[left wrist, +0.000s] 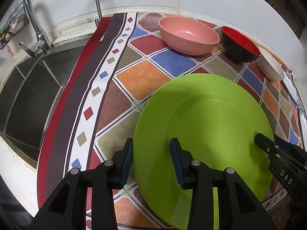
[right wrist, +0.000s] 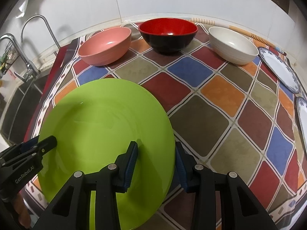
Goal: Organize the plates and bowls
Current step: 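Carry the green plate with both grippers toward the sink side, then lower the green plate onto the cloth and open both grippers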
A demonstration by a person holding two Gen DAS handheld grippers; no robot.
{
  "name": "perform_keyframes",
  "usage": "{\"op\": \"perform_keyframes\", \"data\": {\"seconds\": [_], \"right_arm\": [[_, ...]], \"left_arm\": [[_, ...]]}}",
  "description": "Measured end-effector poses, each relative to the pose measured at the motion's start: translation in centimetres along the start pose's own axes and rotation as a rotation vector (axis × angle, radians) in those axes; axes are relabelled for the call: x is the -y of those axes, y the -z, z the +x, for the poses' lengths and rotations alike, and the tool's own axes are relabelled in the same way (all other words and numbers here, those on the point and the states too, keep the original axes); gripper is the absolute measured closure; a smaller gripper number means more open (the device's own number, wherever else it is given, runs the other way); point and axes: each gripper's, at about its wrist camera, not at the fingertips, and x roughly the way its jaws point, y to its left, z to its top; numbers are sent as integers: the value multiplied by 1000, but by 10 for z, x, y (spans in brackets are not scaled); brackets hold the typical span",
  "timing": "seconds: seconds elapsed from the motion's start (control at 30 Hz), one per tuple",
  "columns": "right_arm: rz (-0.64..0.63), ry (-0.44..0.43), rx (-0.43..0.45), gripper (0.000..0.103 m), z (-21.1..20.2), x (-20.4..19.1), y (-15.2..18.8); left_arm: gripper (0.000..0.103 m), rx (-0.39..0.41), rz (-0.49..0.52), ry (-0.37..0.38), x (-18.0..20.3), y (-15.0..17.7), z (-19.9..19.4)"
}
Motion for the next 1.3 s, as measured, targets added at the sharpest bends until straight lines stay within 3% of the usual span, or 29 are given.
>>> {"op": "perform_keyframes", "data": {"seconds": [0.6,0.67,0.73,0.8,0.93,1.03,1.17,1.3], "right_arm": [[10,-2,-18,63,6,0,1],[15,-5,-18,63,6,0,1],[21,-9,-14,63,6,1,1],[28,-14,-5,62,3,2,1],[35,-5,46,47,-11,4,0],[33,11,75,41,-22,7,-1],[49,27,113,33,-38,15,2],[68,63,155,32,-55,26,6]], "left_arm": [[64,5,15,-11,2,1,1],[58,34,28,-33,4,0,-5],[41,59,42,-44,5,-1,-12],[37,90,51,-42,7,-2,-21],[27,137,75,-40,11,-6,-37],[17,171,102,-32,19,-8,-47],[14,216,142,-18,32,-9,-61],[13,241,188,18,51,-9,-71]]}}
